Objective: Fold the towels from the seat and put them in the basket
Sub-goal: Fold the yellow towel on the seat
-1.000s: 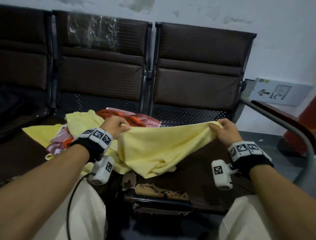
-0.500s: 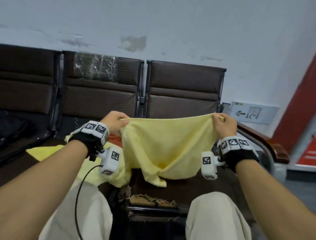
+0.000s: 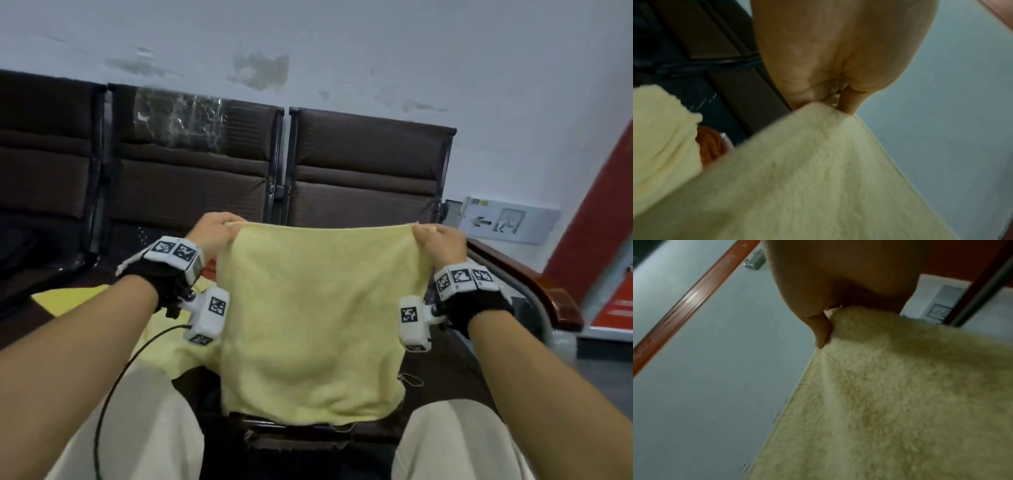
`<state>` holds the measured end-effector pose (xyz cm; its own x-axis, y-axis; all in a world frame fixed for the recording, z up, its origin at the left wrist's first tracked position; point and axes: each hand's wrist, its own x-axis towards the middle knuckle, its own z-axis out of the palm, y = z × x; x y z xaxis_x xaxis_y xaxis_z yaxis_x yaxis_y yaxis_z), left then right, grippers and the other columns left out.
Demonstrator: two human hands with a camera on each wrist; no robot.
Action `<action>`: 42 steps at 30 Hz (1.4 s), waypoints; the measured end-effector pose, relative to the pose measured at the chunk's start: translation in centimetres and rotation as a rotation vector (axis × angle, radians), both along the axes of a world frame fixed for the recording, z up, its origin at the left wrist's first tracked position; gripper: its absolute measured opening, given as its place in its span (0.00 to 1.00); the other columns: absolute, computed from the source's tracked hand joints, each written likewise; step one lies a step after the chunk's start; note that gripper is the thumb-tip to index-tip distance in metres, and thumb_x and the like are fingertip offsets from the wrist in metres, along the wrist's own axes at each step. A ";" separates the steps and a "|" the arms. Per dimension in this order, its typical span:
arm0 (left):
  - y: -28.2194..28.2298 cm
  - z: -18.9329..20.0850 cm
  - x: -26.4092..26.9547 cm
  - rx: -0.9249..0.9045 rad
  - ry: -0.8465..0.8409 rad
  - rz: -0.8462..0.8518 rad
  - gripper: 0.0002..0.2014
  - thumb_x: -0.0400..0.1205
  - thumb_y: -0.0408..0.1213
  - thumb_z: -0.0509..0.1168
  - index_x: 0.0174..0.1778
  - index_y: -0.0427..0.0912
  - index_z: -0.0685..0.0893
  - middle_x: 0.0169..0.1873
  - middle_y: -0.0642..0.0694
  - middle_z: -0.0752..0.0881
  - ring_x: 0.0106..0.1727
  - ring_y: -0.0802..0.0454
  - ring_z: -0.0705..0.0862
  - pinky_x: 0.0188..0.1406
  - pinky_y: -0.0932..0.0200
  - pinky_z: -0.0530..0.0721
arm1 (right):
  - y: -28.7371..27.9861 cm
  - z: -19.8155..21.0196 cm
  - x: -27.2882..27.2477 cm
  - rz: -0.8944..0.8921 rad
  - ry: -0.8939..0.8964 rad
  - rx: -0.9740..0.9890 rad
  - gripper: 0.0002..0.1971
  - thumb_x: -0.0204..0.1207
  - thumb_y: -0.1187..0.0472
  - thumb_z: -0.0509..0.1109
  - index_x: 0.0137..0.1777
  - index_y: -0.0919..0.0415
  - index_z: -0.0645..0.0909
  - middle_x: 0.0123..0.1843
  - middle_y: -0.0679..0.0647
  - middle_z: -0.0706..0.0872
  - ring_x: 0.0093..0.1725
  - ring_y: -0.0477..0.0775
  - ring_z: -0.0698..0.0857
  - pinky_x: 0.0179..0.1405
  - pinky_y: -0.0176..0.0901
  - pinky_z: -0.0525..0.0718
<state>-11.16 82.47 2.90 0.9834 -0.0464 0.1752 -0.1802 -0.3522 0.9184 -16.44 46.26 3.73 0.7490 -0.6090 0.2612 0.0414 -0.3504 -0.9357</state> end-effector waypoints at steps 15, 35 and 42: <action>-5.4 -7.8 4.7 -0.176 0.162 -0.116 0.12 0.78 0.26 0.66 0.53 0.44 0.84 0.20 0.52 0.78 0.16 0.59 0.72 0.15 0.70 0.70 | 3.0 -8.2 3.7 0.559 0.224 0.353 0.13 0.78 0.75 0.59 0.50 0.68 0.86 0.43 0.61 0.89 0.41 0.52 0.88 0.34 0.41 0.87; -9.1 -11.4 2.2 -0.165 0.278 -0.441 0.08 0.81 0.25 0.63 0.53 0.33 0.84 0.35 0.43 0.88 0.34 0.56 0.87 0.34 0.65 0.87 | 9.1 -12.3 5.2 0.681 0.172 -0.554 0.06 0.67 0.51 0.78 0.35 0.49 0.85 0.31 0.43 0.85 0.30 0.36 0.80 0.28 0.25 0.74; -8.6 -11.6 2.1 -0.235 0.338 -0.499 0.10 0.79 0.30 0.67 0.55 0.33 0.85 0.44 0.36 0.89 0.44 0.49 0.88 0.43 0.61 0.89 | 9.5 -12.7 5.4 0.630 0.176 -0.496 0.10 0.66 0.47 0.79 0.34 0.51 0.85 0.30 0.44 0.85 0.28 0.34 0.80 0.26 0.25 0.73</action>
